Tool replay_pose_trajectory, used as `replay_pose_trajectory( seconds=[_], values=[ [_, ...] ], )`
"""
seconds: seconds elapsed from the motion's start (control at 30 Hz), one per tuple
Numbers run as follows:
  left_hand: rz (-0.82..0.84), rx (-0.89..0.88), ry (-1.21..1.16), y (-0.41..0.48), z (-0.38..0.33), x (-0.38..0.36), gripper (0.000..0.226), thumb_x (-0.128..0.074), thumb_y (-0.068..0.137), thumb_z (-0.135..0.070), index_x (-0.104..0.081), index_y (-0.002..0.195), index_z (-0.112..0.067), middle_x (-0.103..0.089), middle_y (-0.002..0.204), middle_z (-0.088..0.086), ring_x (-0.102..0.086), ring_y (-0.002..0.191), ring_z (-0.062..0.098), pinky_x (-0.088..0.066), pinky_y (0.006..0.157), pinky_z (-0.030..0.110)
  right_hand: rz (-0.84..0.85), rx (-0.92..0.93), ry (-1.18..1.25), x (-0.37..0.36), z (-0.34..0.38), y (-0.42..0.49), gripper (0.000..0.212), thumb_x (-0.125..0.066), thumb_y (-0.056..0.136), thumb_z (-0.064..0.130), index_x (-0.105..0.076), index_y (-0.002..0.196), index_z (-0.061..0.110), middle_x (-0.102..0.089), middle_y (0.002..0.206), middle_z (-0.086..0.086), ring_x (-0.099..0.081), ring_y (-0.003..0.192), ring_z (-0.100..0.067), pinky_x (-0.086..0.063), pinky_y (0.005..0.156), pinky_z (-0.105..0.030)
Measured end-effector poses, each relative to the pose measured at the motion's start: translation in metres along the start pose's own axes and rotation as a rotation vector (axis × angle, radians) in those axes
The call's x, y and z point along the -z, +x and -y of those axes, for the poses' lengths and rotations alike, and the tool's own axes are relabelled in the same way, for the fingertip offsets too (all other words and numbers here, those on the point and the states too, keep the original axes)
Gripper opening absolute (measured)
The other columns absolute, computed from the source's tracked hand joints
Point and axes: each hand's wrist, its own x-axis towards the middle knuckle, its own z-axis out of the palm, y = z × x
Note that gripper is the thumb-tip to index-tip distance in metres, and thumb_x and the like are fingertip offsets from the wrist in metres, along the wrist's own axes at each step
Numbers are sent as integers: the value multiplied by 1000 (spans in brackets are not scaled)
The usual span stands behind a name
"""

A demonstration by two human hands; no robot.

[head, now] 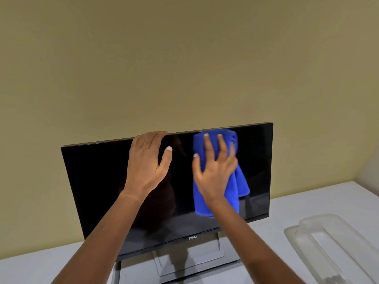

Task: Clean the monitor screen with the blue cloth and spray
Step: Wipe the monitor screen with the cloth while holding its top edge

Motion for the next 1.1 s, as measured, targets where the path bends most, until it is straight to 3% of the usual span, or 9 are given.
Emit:
replay_pose_trajectory(
  seconds=[0.2, 0.3, 0.43, 0.5, 0.63, 0.73, 0.9, 1.1],
  values=[
    [63, -32, 56, 2, 6, 5, 66, -15, 86, -45, -51, 127, -9, -58, 127, 9, -50, 121, 24, -29, 106, 34, 63, 394, -92, -3, 20, -20, 49, -49, 82, 47, -54, 128, 30, -54, 136, -4, -35, 126, -33, -43, 90, -55],
    [102, -90, 91, 1, 9, 11, 65, -14, 88, -44, -49, 130, -7, -56, 130, 10, -49, 122, 26, -31, 105, 33, 58, 445, -101, 5, -5, -4, 49, -50, 82, 50, -52, 129, 35, -55, 135, 2, -37, 126, -26, -41, 94, -54],
    [119, -107, 151, -7, 21, 22, 65, -14, 90, -44, -45, 133, -7, -52, 135, 9, -45, 128, 25, -30, 109, 36, 26, 23, -36, 18, -42, 19, 49, -51, 83, 44, -53, 130, 29, -50, 139, -7, -38, 130, -36, -38, 97, -58],
    [102, -74, 178, -12, 32, 32, 64, -16, 90, -43, -47, 131, -5, -55, 132, 11, -48, 125, 27, -34, 106, 38, 22, -176, 69, 21, -59, 25, 50, -55, 86, 38, -48, 134, 26, -39, 146, -12, -28, 136, -42, -34, 102, -59],
    [55, 12, 250, -21, 60, 56, 60, -21, 90, -38, -54, 122, 0, -62, 120, 17, -56, 113, 34, -41, 97, 43, 67, -333, 208, 18, -64, 24, 53, -52, 92, 35, -34, 142, 29, -16, 155, -9, -6, 143, -37, -19, 114, -54],
    [35, 94, 299, -32, 82, 69, 60, -19, 89, -39, -54, 123, -2, -61, 121, 16, -52, 118, 35, -37, 101, 47, 39, -394, 175, 13, -35, 21, 51, -50, 93, 34, -37, 141, 24, -23, 153, -14, -9, 141, -43, -25, 110, -56],
    [13, 194, 282, -43, 87, 65, 69, -12, 85, -47, -45, 132, -9, -50, 137, 10, -32, 137, 31, -16, 113, 51, 13, -186, 62, 7, 37, 0, 47, -56, 88, 30, -51, 133, 15, -46, 139, -19, -36, 129, -49, -45, 88, -56],
    [-5, 220, 181, -39, 83, 67, 75, -8, 81, -51, -45, 132, -9, -48, 139, 9, -30, 138, 27, -20, 113, 45, 168, 150, 38, -1, 120, -47, 53, -46, 83, 40, -49, 134, 27, -46, 142, -8, -37, 132, -43, -41, 97, -56]
  ],
)
